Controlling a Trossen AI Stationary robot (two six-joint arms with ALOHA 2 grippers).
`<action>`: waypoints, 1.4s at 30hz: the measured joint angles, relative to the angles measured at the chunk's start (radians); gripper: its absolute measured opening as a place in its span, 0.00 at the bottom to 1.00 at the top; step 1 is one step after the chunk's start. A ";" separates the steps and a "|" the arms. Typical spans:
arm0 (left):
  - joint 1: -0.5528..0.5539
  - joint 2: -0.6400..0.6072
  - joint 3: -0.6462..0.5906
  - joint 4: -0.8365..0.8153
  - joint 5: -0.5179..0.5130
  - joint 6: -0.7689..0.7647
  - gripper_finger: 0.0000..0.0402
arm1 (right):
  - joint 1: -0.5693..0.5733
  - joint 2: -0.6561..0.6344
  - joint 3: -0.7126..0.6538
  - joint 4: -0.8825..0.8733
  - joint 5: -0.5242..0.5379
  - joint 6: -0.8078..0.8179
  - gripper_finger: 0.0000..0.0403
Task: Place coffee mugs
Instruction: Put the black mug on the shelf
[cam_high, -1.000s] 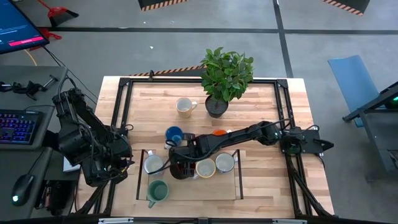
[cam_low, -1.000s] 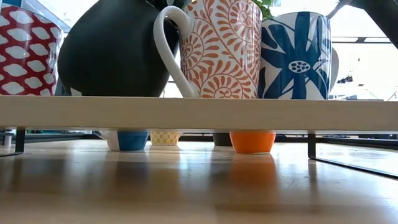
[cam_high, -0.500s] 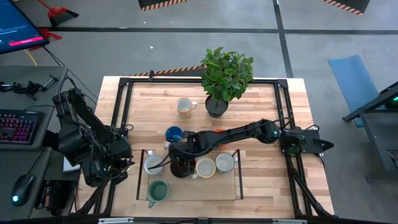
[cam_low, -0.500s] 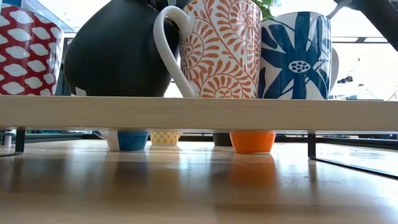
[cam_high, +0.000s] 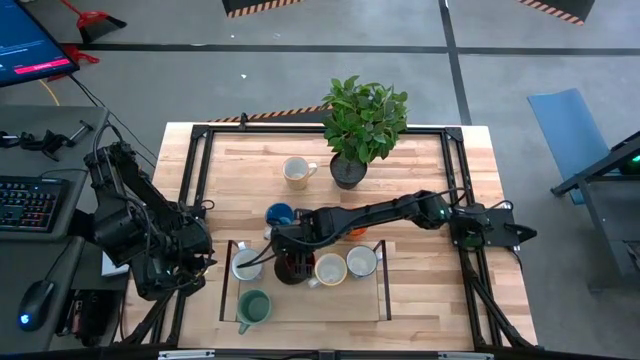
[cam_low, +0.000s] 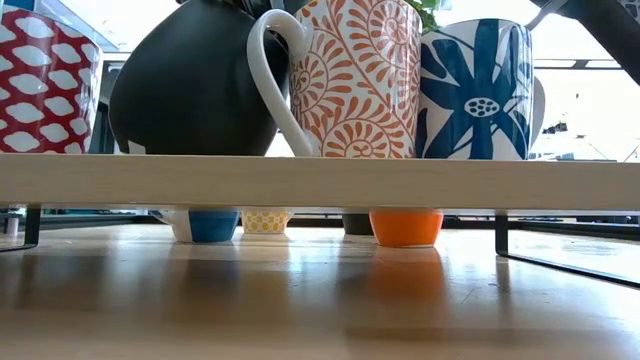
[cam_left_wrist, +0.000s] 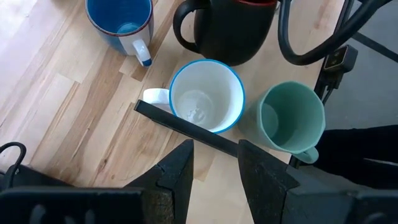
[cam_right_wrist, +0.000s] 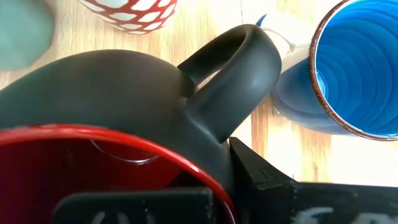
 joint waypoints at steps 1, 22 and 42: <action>0.000 0.000 0.000 0.000 0.000 0.000 0.28 | 0.000 0.000 0.000 0.000 -0.001 0.000 0.00; 0.000 0.000 0.000 0.000 0.000 0.000 0.28 | 0.002 -0.002 0.002 -0.021 -0.007 0.003 0.00; 0.000 0.000 0.000 0.000 0.000 0.000 0.28 | 0.003 -0.005 0.002 -0.008 -0.041 -0.002 0.00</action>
